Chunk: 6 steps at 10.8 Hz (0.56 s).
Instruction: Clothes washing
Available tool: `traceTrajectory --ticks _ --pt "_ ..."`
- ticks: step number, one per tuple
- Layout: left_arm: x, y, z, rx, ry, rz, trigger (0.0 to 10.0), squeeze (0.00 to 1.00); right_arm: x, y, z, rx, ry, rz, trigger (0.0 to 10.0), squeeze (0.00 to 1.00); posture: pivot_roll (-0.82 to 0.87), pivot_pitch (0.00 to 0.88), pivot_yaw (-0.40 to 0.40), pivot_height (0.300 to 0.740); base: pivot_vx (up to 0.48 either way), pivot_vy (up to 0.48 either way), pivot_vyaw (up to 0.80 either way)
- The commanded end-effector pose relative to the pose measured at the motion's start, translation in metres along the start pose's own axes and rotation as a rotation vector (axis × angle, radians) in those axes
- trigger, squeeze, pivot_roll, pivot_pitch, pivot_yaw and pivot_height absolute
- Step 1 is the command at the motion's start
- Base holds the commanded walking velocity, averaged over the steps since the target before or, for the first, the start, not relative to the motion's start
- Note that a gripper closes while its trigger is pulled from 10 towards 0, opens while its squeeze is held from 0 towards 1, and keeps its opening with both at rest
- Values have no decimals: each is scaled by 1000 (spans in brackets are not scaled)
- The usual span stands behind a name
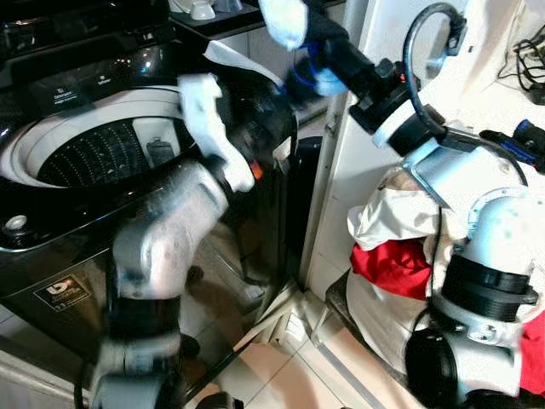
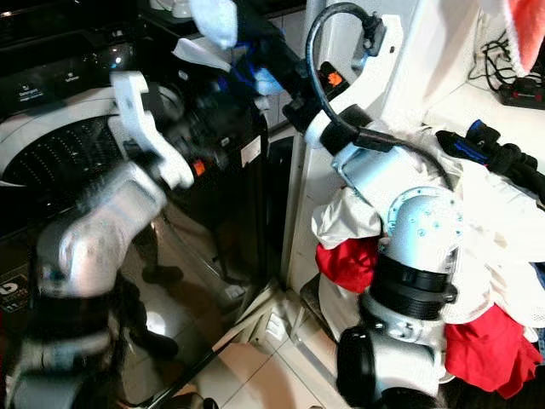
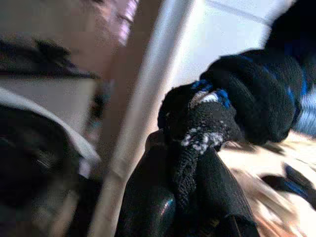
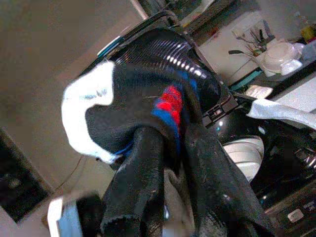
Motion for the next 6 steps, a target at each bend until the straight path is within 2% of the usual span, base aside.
traceTrajectory --ticks 1,2,3,4,5,6 --pt "-34 17 -3 34 196 -78 0 0 3 0 4 -30 -52 125 10000 792 13 0 29 740 0 0 0" --pt "-68 33 -3 32 379 -197 0 0 11 -4 9 -92 -109 224 10000 0 14 0 30 740 0 0 0" --pt "-103 44 0 -52 556 -422 0 0 12 -12 12 -159 -109 298 10000 0 16 0 29 740 0 0 0" --pt "-122 47 3 -142 659 -556 0 0 10 -20 13 -209 -93 336 10000 0 12 0 34 740 0 0 0" --pt "-142 50 4 -232 754 -667 0 0 2 -38 11 -307 -58 425 10000 0 9 0 38 740 0 0 0" --pt "-152 50 -1 -279 798 -796 0 0 0 -50 7 -334 -49 455 10000 0 11 0 36 740 0 0 0"
Point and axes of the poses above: a point about 5 cm out from each wrist's last joint towards the gripper, its own z axis pointing back from the gripper into the wrist, its own y axis along the axis of the wrist's last joint, x = y × z, the point moved 2 cm from there along -z, pointing out of the wrist towards the gripper, and after that the axes turned 8 degrees about -z, right-handed, at the moved point
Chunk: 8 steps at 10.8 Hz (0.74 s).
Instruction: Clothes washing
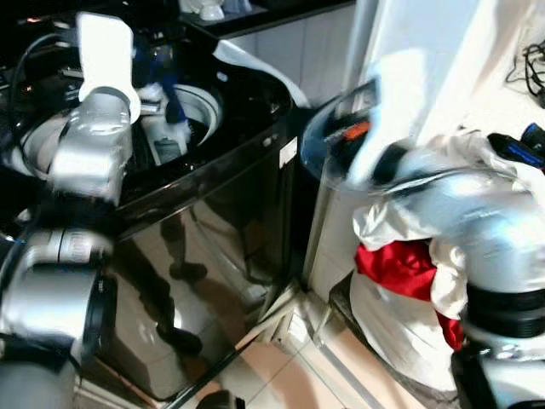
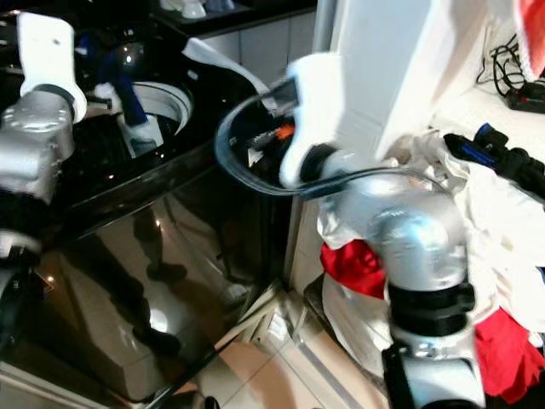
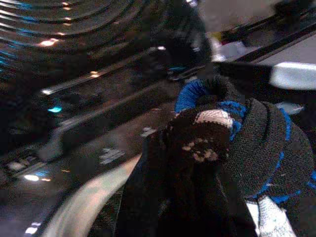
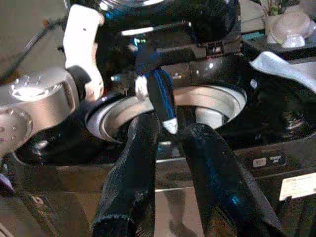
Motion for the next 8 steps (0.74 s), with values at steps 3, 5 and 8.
traceTrajectory --ticks 3,5,8 --pt "-1 -7 -12 -48 20 -118 10000 0 -11 -11 -5 -40 18 50 10000 0 12 0 33 740 0 0 0" --pt "2 -14 -15 -95 -22 -104 10000 1000 -14 -20 -5 -81 28 65 10000 0 7 0 39 740 0 0 0" --pt "7 -22 -15 -160 -87 -141 10000 1000 -14 -25 -3 -109 24 78 10000 0 1 0 47 740 0 0 0"
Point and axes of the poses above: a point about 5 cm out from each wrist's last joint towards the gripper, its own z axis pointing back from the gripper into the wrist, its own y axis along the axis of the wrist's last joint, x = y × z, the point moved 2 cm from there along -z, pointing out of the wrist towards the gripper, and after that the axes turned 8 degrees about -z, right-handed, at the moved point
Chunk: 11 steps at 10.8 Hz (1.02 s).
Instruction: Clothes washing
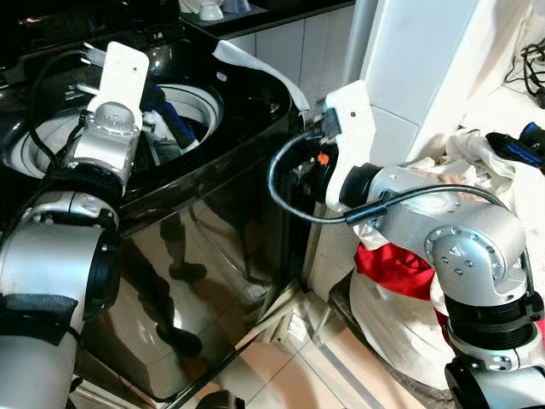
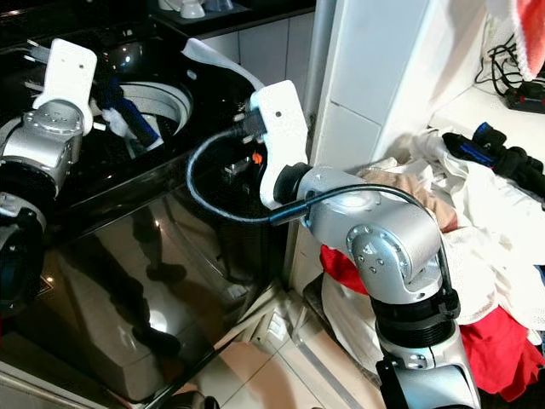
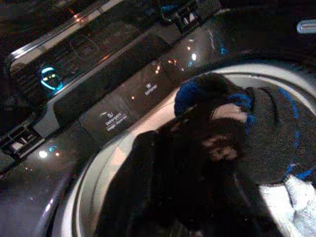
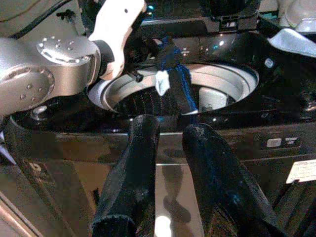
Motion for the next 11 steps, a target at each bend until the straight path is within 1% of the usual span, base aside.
traceTrajectory --ticks 1,5,6,7,8,9,10,11 --pt "-5 11 0 17 -14 -29 10000 1000 -2 -4 3 -15 1 14 10000 0 -1 0 49 740 0 0 0" --pt "-6 8 -1 4 -24 -36 10000 1000 0 -6 4 -22 -12 16 10000 0 1 0 49 740 0 0 0" --pt "-4 2 -1 -13 -47 -54 10000 1000 1 -8 4 -39 -14 15 10000 0 4 0 48 740 0 0 0" --pt "-4 0 -1 -19 -55 -63 10000 1000 1 -9 4 -46 -15 14 10000 0 4 0 48 740 0 0 0" --pt "0 -5 -1 -37 -87 -102 10000 1000 3 -13 5 -67 -24 10 10000 0 6 0 46 740 0 0 0" --pt "0 -5 -1 -40 -91 -108 10000 1000 4 -13 5 -70 -26 9 10000 0 6 0 46 740 0 0 0" --pt "8 -9 0 -60 -155 -143 10000 1000 6 -16 6 -84 -38 11 10000 0 2 0 51 740 0 0 0" --pt "17 -13 2 -74 -229 -141 10000 129 11 -17 8 -90 -72 7 10000 0 0 0 54 740 0 0 0"
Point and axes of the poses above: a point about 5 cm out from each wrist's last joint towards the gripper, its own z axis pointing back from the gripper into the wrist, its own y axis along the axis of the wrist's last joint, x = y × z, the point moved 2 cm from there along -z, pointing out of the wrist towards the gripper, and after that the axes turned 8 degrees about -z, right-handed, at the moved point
